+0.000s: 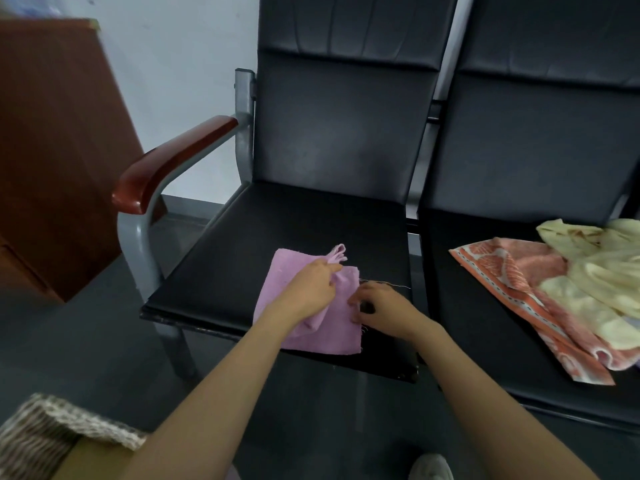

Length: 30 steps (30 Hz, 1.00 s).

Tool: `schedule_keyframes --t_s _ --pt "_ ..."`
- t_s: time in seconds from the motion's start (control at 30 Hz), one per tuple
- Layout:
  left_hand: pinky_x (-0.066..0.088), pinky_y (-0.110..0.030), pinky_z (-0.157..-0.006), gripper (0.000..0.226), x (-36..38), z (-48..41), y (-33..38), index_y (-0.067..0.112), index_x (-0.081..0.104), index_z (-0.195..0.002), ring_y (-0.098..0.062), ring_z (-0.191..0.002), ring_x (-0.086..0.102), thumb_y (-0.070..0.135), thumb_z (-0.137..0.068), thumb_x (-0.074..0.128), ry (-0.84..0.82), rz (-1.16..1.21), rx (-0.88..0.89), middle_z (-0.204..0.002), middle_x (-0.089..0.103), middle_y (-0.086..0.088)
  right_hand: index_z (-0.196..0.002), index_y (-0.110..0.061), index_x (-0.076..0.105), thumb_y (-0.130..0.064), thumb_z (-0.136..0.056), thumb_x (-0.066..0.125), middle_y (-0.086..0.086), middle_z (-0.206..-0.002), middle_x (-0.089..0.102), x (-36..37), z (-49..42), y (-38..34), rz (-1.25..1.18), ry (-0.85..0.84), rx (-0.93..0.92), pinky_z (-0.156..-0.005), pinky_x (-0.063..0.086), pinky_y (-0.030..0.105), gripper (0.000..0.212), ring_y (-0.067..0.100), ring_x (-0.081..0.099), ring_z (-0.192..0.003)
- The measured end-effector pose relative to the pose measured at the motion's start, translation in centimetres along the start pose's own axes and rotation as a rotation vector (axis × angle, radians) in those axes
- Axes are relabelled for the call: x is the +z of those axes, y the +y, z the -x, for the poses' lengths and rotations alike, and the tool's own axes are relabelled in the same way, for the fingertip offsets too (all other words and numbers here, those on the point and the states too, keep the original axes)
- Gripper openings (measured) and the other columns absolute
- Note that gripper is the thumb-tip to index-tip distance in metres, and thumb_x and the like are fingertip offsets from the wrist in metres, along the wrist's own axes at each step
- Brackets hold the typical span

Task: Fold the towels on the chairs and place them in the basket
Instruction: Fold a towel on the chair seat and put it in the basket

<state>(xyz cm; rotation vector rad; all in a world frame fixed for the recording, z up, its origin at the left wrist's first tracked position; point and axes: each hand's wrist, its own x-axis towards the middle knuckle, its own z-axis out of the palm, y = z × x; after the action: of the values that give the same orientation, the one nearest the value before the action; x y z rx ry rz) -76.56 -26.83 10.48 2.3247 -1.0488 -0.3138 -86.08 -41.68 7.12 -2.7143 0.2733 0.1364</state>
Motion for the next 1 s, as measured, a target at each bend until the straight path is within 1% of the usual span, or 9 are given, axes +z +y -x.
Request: schedule_keyframes --t_s 0.07,0.2,0.3,0.4,0.57,0.67,0.8,0.87,1.0 --pt "0.046 -0.027 -0.082 0.039 1.1 0.1 0.3 0.017 0.054 -0.131 -0.015 -0.092 0.054 0.007 -0.098 0.037 -0.059 -0.003 0.038 -0.124 0.056 -0.008 -0.114 -0.025 0.065 -0.031 -0.088 0.062 -0.006 -0.124 0.054 0.1 0.0 -0.1 -0.009 -0.001 -0.01 -0.094 0.046 0.038 0.028 0.016 0.05 -0.11" --pt "0.041 -0.028 -0.098 0.048 2.6 0.4 0.0 0.023 0.039 -0.144 -0.022 -0.123 0.047 0.026 -0.097 0.05 -0.181 0.025 -0.007 -0.147 0.037 -0.006 -0.113 -0.021 0.067 -0.025 -0.089 0.056 -0.003 -0.128 0.052 0.3 -0.1 -0.2 -0.033 -0.035 0.002 -0.096 0.044 0.042 0.026 0.02 0.048 -0.116" --pt "0.054 -0.03 -0.085 0.059 2.1 0.6 0.0 0.023 0.027 -0.149 -0.022 -0.112 0.056 0.034 -0.096 0.052 -0.164 0.248 -0.092 -0.149 0.034 -0.002 -0.119 -0.017 0.065 -0.013 -0.093 0.049 -0.002 -0.134 0.05 0.1 0.1 0.1 -0.105 -0.035 0.006 -0.101 0.038 0.029 0.031 0.018 0.046 -0.123" --pt "0.048 -0.035 -0.097 0.055 1.2 0.9 -1.2 0.023 0.028 -0.147 -0.02 -0.116 0.054 0.034 -0.098 0.048 -0.1 0.246 -0.139 -0.145 0.041 -0.002 -0.112 -0.014 0.069 -0.008 -0.095 0.041 -0.001 -0.113 0.061 -0.2 0.3 -0.6 -0.242 0.052 0.073 -0.086 0.039 0.021 0.033 0.015 0.055 -0.105" --pt "0.037 -0.033 -0.106 0.042 -0.2 1.4 -5.0 0.015 0.041 -0.14 -0.019 -0.128 0.042 0.022 -0.099 0.044 0.104 0.016 -0.17 -0.143 0.043 -0.004 -0.087 -0.005 0.065 -0.037 -0.095 0.049 0.003 -0.08 0.06 0.2 -1.3 -2.6 -0.515 0.164 0.299 -0.069 0.044 0.027 0.037 0.014 0.052 -0.078" --pt "0.032 -0.034 -0.11 0.041 0.1 1.8 -6.4 0.011 0.043 -0.139 -0.019 -0.133 0.033 0.021 -0.1 0.042 0.121 -0.064 -0.142 -0.146 0.039 -0.004 -0.107 -0.015 0.057 -0.032 -0.09 0.057 -0.001 -0.096 0.061 1.2 -1.7 -4.0 -0.438 0.118 0.3 -0.069 0.049 0.027 0.024 0.016 0.059 -0.087" --pt "0.021 -0.033 -0.115 0.045 0.9 1.7 -6.7 0.009 0.037 -0.143 -0.022 -0.139 0.026 0.024 -0.101 0.039 0.15 -0.172 -0.071 -0.152 0.029 -0.007 -0.118 -0.014 0.045 -0.015 -0.09 0.056 0.001 -0.098 0.06 0.6 -2.3 -4.9 -0.614 0.358 0.29 -0.075 0.055 0.033 0.03 0.012 0.059 -0.079" --pt "0.014 -0.038 -0.118 0.05 1.5 1.6 -6.9 0.013 0.027 -0.148 -0.021 -0.145 0.014 0.032 -0.102 0.031 0.084 -0.257 -0.094 -0.157 0.019 -0.005 -0.12 -0.014 0.04 -0.013 -0.09 0.056 -0.001 -0.096 0.057 0.4 -2.4 -4.5 -0.645 0.354 0.321 -0.075 0.056 0.036 0.034 0.013 0.059 -0.079" --pt "-0.004 -0.044 -0.118 0.055 2.7 1.9 -7.5 0.021 0.003 -0.153 -0.014 -0.147 -0.01 0.041 -0.103 0.013 -0.081 -0.382 -0.184 -0.16 -0.007 0.005 -0.13 -0.008 0.032 -0.019 -0.087 0.061 0.01 -0.122 0.049 1.6 -1.8 -4.1 -0.267 0.231 0.38 -0.085 0.051 0.035 0.053 0.026 0.054 -0.107"
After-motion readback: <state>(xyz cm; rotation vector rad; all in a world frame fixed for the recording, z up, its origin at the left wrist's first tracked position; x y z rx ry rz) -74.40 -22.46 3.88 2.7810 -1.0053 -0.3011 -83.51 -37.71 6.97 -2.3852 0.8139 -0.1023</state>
